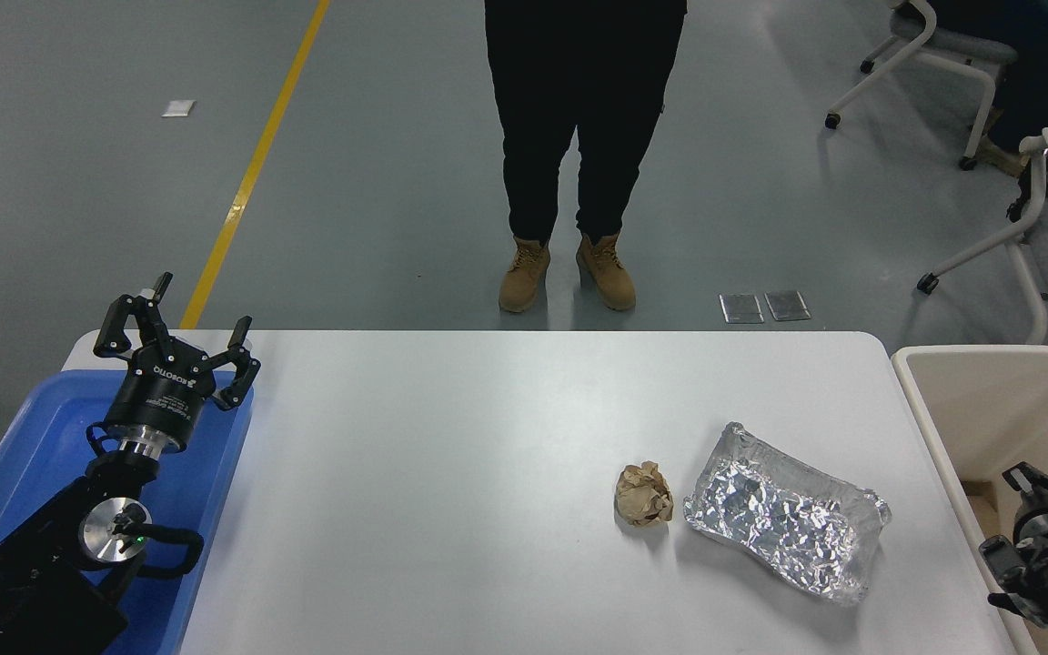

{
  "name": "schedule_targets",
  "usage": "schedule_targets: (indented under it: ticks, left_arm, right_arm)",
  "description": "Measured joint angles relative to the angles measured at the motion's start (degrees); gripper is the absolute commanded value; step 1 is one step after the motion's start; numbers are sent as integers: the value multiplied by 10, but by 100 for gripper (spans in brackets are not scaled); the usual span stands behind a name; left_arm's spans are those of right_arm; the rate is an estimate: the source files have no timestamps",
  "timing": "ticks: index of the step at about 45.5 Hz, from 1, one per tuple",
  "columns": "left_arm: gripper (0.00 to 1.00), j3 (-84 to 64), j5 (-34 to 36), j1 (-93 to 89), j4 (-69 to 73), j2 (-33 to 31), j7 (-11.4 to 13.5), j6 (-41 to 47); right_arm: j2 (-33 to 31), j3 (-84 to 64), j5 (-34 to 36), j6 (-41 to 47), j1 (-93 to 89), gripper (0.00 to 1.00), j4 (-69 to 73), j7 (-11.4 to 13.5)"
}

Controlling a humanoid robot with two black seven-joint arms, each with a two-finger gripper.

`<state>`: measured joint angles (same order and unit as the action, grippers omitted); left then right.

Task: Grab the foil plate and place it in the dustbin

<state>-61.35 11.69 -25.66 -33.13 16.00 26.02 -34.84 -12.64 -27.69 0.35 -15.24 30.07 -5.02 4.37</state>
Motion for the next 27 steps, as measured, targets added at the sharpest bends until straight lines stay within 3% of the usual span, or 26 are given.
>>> schedule_targets:
  ticks: [27]
  left_arm:
    - [98,0,0,0,0,0,0,0]
  right_arm:
    - [0,1,1,1,0,0,0,0]
